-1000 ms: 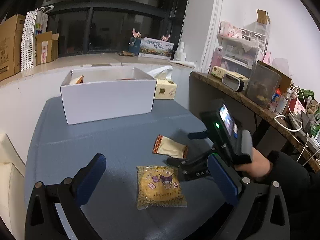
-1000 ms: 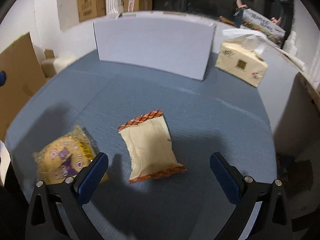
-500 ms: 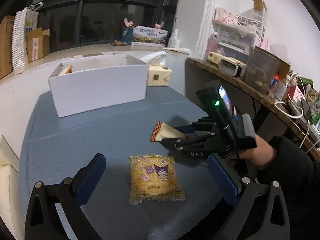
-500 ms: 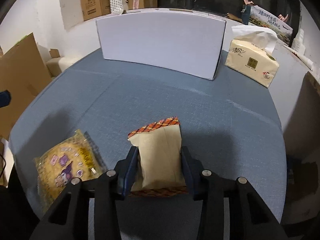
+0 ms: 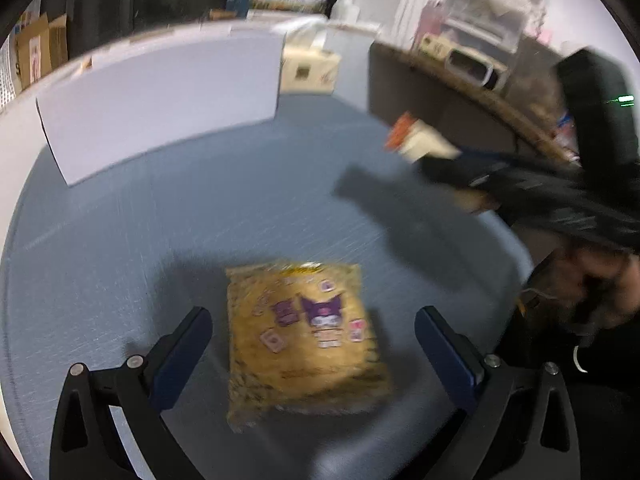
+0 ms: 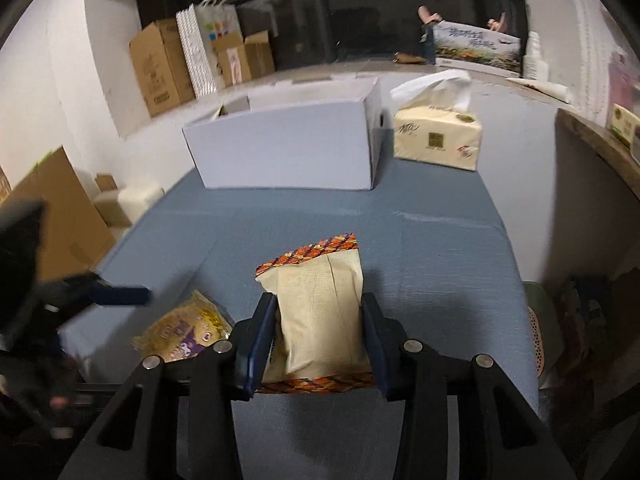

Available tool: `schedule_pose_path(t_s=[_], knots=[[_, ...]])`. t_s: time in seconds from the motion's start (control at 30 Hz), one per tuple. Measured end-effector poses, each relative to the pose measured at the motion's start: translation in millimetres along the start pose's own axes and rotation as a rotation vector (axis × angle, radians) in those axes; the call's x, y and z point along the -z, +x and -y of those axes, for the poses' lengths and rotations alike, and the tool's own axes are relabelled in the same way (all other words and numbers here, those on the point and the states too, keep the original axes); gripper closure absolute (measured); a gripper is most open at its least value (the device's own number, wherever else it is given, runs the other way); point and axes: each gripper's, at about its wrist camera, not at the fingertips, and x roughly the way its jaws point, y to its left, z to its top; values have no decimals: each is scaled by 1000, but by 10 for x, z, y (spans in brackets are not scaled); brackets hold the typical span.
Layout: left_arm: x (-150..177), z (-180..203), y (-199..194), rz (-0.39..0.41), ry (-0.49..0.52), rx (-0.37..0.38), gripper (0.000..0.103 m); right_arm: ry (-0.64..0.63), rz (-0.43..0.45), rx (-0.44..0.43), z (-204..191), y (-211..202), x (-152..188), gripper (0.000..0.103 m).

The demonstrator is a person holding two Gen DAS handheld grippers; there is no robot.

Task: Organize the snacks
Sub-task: 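Hold cream pack with right gripper while left grasps the cartoon cookie pack, then carry both packs over the box and open both grippers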

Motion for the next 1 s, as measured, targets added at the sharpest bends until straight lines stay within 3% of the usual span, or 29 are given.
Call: schedule_pose_path(t_s=[0.1, 0.5, 0.53, 0.57, 0.8, 1.0], knots=[[-17, -29, 131, -41, 0, -16, 0, -2, 2, 4, -11, -25, -1, 57], [38, 204, 220, -58, 110, -118, 3, -15, -3, -4, -88, -46, 43, 57], [43, 215, 195, -47, 111, -116, 21, -14, -3, -4, -83, -45, 42, 57], [28, 212, 134, -17, 102, -122, 25, -12, -2, -2, -77, -48, 44, 57], [-7, 64, -345, 160, 12, -146, 25, 12, 8, 0, -25, -79, 35, 57], [-183, -165, -692, 276, -47, -127, 25, 25, 67, -6, -33, -167, -102, 57]])
